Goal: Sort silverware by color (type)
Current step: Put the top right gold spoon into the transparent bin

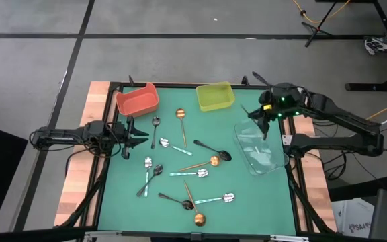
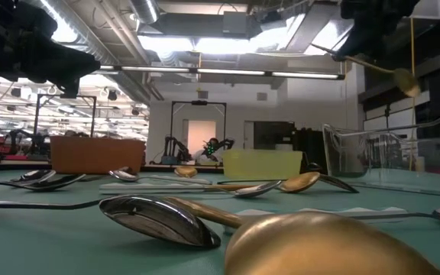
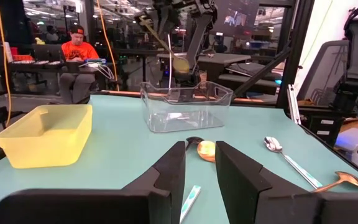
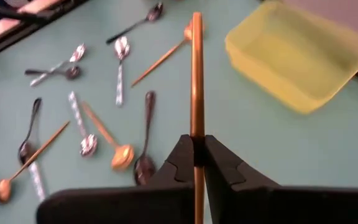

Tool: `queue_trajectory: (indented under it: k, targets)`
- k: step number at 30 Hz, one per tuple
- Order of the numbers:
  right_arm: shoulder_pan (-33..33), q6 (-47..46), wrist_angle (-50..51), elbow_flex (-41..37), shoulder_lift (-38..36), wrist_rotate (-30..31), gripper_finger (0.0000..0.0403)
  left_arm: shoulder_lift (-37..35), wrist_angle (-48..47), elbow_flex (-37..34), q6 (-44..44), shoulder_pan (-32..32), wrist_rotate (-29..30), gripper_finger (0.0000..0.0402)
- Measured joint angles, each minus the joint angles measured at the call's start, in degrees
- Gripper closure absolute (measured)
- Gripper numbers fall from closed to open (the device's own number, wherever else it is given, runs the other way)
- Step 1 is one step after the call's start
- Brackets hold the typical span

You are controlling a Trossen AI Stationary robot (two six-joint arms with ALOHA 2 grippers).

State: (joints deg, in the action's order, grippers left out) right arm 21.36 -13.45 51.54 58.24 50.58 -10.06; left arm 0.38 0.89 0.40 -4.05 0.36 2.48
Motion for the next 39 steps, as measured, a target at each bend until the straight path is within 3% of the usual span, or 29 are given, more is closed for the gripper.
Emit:
queue_trajectory:
  k: [10,27,39]
  targets:
    - [-10.94,-7.19,1.98,0.00,-0.27,0.53,0.0402,0.00,0.02,0.00,-0.02,0.00,0.00,0.0319]
    - [-26.90,-28.58,10.10,-2.80,-0.18,14.08,0.0403,-0.01,0.00,0.00,-0.02,-0.01,0.00,0.0319]
    - [-28.89,-34.43,9.93,-12.15,-0.10,18.53,0.0403,0.00,0.00,0.00,-0.02,0.00,0.00,0.0319]
